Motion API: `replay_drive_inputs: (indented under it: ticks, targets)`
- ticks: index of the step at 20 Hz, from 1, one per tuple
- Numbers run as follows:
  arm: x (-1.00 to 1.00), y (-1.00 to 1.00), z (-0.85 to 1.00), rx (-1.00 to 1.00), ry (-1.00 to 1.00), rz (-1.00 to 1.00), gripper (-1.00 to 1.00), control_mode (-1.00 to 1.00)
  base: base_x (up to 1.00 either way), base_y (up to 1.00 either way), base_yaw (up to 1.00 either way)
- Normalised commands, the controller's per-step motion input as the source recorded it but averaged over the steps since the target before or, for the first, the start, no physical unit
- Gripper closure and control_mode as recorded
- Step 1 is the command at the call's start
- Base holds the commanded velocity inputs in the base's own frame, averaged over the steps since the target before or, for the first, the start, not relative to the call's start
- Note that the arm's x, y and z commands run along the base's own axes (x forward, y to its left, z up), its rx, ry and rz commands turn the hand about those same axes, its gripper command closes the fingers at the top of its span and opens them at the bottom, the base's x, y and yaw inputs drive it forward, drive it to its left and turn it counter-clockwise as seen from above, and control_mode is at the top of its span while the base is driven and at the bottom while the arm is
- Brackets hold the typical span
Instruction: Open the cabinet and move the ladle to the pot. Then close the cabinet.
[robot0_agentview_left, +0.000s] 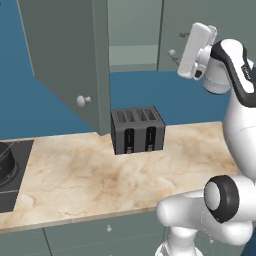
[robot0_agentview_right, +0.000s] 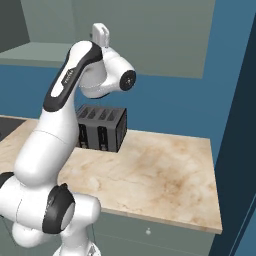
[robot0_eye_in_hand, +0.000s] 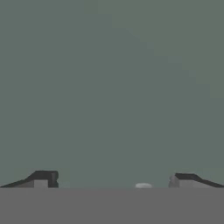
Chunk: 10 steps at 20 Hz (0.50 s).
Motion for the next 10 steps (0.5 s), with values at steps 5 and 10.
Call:
replay_drive_inputs:
  ticks: [5, 10]
  targets:
    - [0.17, 0.08, 0.03, -0.02, -0.05, -0.03, -1.00, -1.00, 0.00, 0.00, 0.00]
    - [-1.00, 0.00, 0.15, -0.03, -0.31, -0.06, -1.00, -1.00, 0.00, 0.00, 0.00]
